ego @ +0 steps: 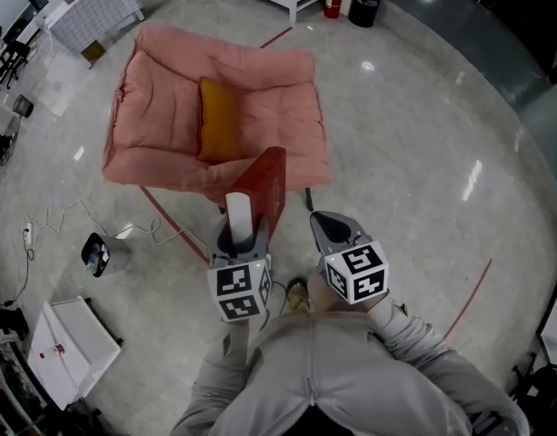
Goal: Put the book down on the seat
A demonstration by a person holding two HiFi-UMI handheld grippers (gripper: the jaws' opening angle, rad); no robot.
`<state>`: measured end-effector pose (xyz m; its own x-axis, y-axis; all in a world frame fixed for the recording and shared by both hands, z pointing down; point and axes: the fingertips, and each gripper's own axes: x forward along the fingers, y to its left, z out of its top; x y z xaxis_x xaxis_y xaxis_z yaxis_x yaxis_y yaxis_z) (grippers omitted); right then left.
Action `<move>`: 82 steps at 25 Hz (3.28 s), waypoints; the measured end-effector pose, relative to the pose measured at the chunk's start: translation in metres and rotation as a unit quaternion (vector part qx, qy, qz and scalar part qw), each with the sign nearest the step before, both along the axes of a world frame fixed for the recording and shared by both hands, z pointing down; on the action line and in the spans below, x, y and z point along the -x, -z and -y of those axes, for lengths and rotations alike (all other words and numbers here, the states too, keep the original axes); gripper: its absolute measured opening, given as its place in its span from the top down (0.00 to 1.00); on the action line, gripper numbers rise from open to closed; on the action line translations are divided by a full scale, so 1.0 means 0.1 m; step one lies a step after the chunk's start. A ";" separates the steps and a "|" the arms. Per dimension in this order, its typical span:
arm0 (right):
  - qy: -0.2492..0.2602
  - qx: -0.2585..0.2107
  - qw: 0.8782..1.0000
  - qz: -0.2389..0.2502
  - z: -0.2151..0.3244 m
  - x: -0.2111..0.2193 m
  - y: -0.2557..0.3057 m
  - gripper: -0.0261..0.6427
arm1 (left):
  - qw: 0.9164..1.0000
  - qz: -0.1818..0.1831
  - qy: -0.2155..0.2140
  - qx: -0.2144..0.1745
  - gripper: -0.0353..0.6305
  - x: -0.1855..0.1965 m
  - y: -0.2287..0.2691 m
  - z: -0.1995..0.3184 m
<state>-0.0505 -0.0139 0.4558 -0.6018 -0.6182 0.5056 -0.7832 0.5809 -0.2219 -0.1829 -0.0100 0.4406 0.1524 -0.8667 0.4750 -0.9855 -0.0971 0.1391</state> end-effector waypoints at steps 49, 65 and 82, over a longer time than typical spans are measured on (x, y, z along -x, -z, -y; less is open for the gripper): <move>0.017 0.103 0.994 -0.010 3.07 -0.44 -0.82 0.96 | 0.995 -0.003 0.015 0.103 0.59 -0.56 -1.23 3.50; -0.003 0.137 0.990 -0.018 3.29 -0.51 -1.26 0.96 | 0.987 -0.037 -0.012 0.156 0.59 -0.79 -2.11 3.80; 0.011 0.137 0.990 -0.010 3.37 -0.39 -1.23 0.96 | 0.990 0.022 0.021 0.136 0.44 -0.41 -2.06 4.01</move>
